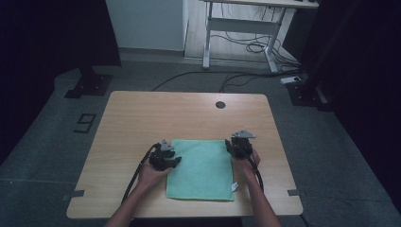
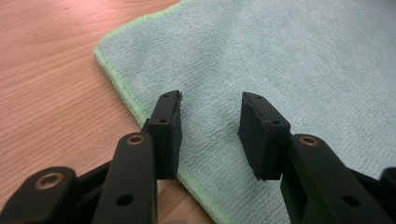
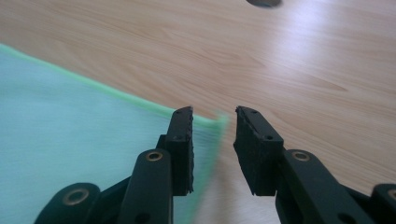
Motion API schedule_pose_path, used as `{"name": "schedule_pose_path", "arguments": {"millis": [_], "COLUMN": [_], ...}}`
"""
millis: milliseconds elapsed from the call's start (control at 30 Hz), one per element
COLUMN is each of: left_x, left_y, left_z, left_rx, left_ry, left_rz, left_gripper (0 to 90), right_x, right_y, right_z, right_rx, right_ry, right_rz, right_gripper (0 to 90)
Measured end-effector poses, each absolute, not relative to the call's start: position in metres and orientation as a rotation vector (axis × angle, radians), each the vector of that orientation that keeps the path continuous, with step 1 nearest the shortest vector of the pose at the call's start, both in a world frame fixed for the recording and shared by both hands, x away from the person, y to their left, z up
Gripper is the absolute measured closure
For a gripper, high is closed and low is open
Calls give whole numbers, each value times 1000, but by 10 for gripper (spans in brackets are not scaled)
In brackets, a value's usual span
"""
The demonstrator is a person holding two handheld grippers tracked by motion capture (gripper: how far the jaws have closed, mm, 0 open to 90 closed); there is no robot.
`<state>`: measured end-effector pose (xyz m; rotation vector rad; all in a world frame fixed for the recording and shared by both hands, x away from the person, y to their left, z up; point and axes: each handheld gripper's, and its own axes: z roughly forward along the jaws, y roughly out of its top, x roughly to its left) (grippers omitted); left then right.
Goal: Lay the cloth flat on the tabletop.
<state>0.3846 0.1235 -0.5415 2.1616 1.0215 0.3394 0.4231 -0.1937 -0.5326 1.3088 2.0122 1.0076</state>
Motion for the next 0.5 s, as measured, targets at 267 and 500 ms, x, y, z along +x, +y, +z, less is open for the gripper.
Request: {"name": "schedule_pose_path", "arguments": {"millis": [267,500], "left_x": [400,414], "left_y": [124,120], "left_z": [-538,-540], "left_rx": [2153,2172], "left_ry": [1024,1038], "left_rz": [372,366], "left_gripper": [600,587], "right_x": [370,349], "right_y": [-153,-135], "right_z": [-525,-548], "right_rx": [1230,1254], "right_ry": [2152,2252], "right_rz": [1112,1057], "right_gripper": [573,490]}}
